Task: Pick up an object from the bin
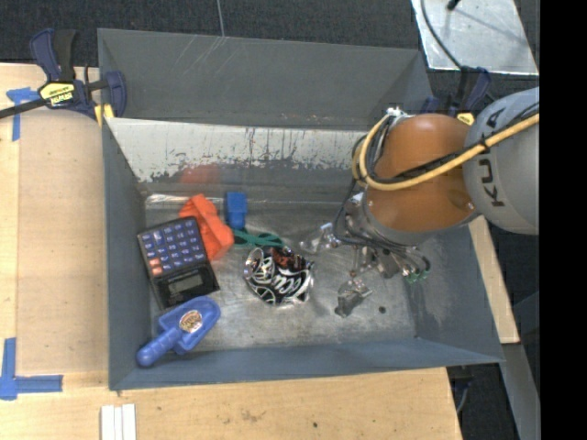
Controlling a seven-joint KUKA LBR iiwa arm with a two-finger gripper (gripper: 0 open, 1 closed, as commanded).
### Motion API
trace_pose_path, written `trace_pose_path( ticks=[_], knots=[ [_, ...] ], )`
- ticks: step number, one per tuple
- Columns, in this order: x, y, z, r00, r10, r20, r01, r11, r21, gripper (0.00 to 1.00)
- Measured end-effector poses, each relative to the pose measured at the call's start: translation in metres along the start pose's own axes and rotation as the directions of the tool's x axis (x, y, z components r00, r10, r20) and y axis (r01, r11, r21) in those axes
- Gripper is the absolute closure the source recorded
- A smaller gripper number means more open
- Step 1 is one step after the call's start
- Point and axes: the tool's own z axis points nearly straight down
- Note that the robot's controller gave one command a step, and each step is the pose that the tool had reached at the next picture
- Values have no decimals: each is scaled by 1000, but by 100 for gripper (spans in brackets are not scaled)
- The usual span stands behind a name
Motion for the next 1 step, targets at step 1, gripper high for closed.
trace_pose_path(
  ticks=[1],
  knots=[
    [-70, 51, 13, 911, -412, 4, 412, 911, 3, 100]
  ],
)
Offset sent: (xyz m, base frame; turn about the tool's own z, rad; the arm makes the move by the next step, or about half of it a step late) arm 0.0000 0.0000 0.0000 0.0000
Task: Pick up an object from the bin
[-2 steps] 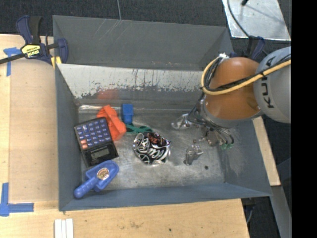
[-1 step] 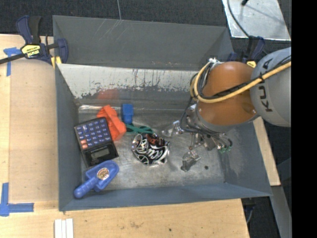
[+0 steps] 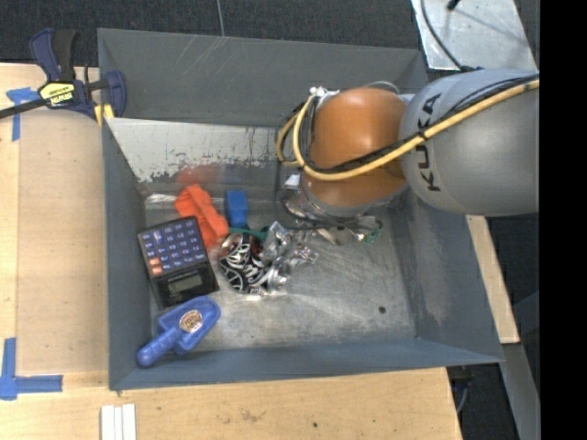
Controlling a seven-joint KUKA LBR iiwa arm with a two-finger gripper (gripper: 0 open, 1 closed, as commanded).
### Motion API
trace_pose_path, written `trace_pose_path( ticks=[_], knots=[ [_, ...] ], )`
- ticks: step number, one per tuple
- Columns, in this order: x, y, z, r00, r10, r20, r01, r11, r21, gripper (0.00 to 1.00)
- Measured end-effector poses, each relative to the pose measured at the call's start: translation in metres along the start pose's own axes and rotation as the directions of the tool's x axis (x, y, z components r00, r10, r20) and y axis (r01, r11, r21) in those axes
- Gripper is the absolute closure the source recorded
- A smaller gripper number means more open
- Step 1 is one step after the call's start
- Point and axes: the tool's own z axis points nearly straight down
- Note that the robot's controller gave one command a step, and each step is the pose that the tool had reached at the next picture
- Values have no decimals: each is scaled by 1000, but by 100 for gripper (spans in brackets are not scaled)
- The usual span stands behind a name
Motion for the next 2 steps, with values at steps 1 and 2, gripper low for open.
trace_pose_path(
  ticks=[1, 2],
  knots=[
    [0, 0, 0, 1000, 1, 0, -1, 1000, 0, 100],
    [-18, -10, -93, 1000, -13, -2, 13, 1000, 0, 100]
  ],
)
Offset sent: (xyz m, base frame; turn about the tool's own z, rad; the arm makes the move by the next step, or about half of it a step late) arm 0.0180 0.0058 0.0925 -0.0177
